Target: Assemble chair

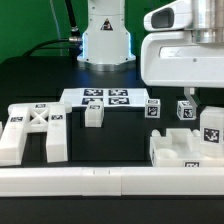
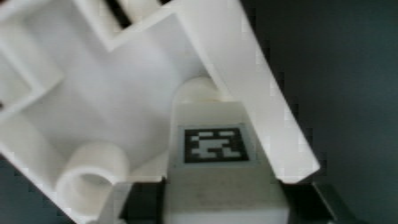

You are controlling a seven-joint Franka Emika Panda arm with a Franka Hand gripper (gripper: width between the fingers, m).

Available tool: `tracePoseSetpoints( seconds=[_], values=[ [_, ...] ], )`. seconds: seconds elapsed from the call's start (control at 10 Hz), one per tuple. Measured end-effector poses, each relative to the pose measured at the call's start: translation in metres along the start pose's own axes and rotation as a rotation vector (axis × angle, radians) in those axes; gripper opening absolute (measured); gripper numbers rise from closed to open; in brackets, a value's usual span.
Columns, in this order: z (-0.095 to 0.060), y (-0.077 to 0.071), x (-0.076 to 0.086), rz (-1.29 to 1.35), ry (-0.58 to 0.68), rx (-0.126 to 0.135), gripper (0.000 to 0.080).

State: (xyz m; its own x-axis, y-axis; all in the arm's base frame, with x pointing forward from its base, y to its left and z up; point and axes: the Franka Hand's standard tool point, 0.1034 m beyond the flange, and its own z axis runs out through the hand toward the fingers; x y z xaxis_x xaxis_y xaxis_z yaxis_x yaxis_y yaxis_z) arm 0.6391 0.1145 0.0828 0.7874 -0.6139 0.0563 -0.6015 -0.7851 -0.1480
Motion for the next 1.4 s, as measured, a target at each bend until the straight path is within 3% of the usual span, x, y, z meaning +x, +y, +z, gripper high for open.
tracePoseSetpoints(
  seconds=[0.3, 0.4, 0.5, 0.6, 0.7, 1.4],
  values=[
    [-0.0001, 0.0001, 0.0006, 0.136, 0.0, 0.0, 0.029],
    [-0.0001, 0.0001, 0.0005, 0.101, 0.0, 0.0, 0.0451],
    [0.0, 0.0, 0.0, 0.082, -0.001, -0.002, 0.0451],
    [0.0002, -0.0017, -0.0023, 0.061, -0.002, -0.004, 0.0607],
    [0.0002, -0.0021, -0.0026, -0.065, -0.001, -0.006, 0.0637],
    [-0.0004, -0.0043, -0.0031, -0.754, 0.009, -0.032, 0.0649]
  ],
)
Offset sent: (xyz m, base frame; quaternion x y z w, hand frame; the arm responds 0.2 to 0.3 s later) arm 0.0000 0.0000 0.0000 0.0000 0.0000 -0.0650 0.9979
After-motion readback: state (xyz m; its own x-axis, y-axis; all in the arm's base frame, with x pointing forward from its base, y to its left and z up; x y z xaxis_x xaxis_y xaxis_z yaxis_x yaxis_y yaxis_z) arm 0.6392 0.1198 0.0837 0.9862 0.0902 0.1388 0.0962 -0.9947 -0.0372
